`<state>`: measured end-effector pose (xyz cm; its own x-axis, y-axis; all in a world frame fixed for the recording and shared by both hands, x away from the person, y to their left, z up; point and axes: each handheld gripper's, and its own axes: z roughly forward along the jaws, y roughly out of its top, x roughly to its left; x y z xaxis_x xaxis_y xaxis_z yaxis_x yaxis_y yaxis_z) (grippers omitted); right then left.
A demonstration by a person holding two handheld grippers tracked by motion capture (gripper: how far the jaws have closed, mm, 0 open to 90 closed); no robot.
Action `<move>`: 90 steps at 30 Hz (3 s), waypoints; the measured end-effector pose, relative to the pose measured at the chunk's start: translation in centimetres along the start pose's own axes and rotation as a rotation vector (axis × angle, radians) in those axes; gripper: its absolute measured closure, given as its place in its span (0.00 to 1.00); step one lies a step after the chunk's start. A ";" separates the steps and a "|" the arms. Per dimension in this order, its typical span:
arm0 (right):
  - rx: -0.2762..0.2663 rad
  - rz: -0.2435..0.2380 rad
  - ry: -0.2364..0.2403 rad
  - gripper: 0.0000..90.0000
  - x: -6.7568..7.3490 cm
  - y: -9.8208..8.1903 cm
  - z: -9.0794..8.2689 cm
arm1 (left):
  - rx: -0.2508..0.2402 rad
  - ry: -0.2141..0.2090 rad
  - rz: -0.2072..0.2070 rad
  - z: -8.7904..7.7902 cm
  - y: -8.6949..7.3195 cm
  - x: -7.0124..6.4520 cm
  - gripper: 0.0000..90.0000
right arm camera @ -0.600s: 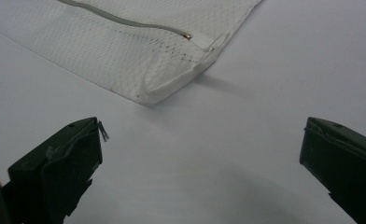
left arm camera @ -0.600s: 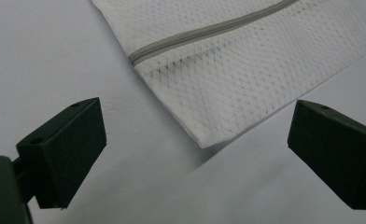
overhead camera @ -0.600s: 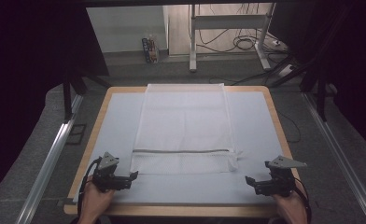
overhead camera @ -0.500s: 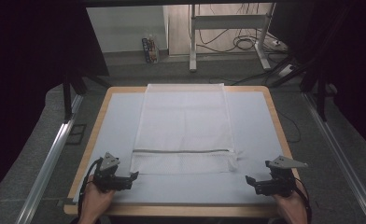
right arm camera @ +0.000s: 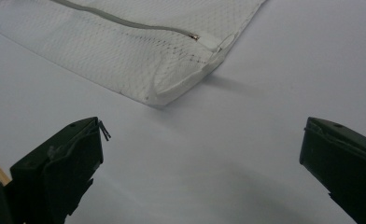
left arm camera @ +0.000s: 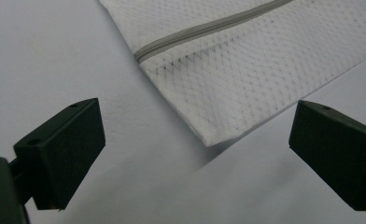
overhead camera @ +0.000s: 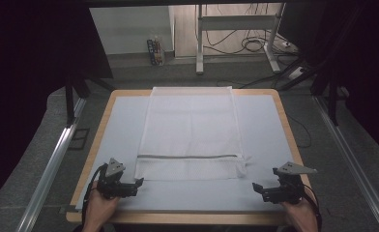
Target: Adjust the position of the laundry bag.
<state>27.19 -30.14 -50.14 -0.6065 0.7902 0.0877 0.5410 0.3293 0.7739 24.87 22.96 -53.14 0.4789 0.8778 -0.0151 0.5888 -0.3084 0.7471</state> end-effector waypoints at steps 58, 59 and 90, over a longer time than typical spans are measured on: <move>0.084 -0.019 -0.004 0.19 -0.4 4.5 5.3 | -0.025 -0.035 -0.005 3.9 3.5 2.2 0.10; 0.085 -0.016 -0.005 0.22 -0.4 4.6 5.4 | -0.023 -0.030 -0.003 4.0 3.5 2.3 0.10; 0.109 -0.041 -0.122 0.58 -2.5 8.1 10.4 | -0.014 0.030 -0.053 7.4 6.2 5.7 0.43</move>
<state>39.13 -24.05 -50.60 -0.5575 0.8298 -0.0250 0.5811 0.4115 0.7021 36.11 23.32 -53.53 0.4278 0.9032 -0.0351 0.6034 -0.2565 0.7551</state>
